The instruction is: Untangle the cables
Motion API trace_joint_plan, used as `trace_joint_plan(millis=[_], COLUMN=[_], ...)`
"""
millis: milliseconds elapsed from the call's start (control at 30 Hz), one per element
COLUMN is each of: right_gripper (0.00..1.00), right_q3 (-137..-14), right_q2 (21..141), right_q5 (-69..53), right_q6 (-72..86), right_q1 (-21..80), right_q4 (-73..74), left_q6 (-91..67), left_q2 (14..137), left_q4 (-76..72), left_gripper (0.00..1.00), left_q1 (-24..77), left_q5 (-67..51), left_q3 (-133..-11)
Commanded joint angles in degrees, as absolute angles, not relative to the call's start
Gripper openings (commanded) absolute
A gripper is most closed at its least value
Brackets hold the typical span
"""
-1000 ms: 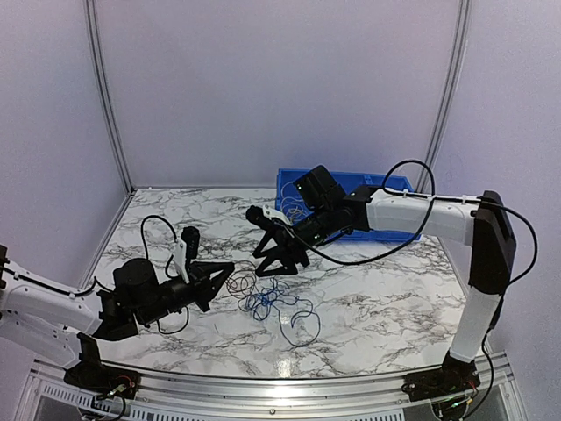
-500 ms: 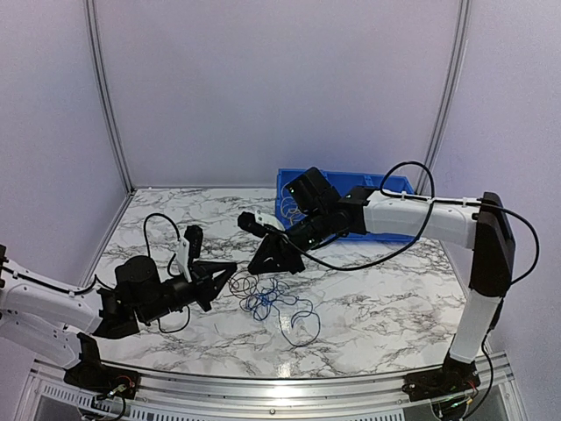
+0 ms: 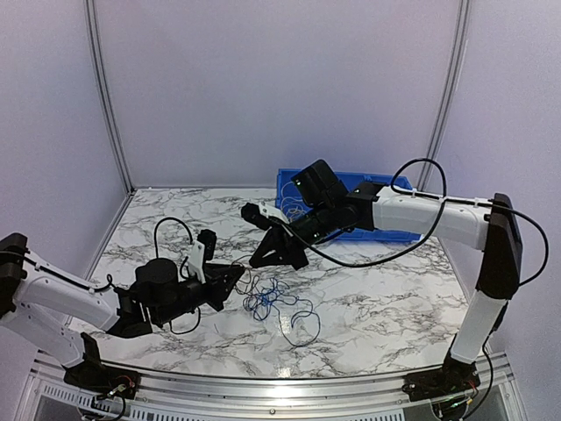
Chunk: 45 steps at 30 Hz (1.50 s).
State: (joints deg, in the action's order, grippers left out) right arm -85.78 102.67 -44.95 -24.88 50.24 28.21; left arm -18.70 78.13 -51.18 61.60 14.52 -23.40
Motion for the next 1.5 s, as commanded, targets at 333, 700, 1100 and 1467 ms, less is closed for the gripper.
trace_joint_plan(millis=[333,700,1100,1467], right_gripper=[0.0,0.0,0.0,0.0], right_q3=[-99.3,-97.1,-83.8,-69.3], right_q2=[91.4,83.9,81.2,87.5], right_q5=[-59.8,-61.2,-50.0,-29.9], right_q6=[-28.5,-27.7,-32.0,-28.7], right_q1=[47.1,40.8,39.9,38.9], right_q4=[41.2,40.6,38.5,26.1], left_q6=[-18.9,-21.3,-13.1,-5.4], left_q2=[99.2,104.2,80.6,44.9], left_q4=[-61.6,-65.5,-66.6,-35.1], left_gripper=[0.07,0.0,0.0,0.0], left_q1=[60.1,58.7,58.6,58.6], left_q5=[28.4,27.9,26.5,23.4], left_q3=[-29.0,-28.6,-16.2,-29.2])
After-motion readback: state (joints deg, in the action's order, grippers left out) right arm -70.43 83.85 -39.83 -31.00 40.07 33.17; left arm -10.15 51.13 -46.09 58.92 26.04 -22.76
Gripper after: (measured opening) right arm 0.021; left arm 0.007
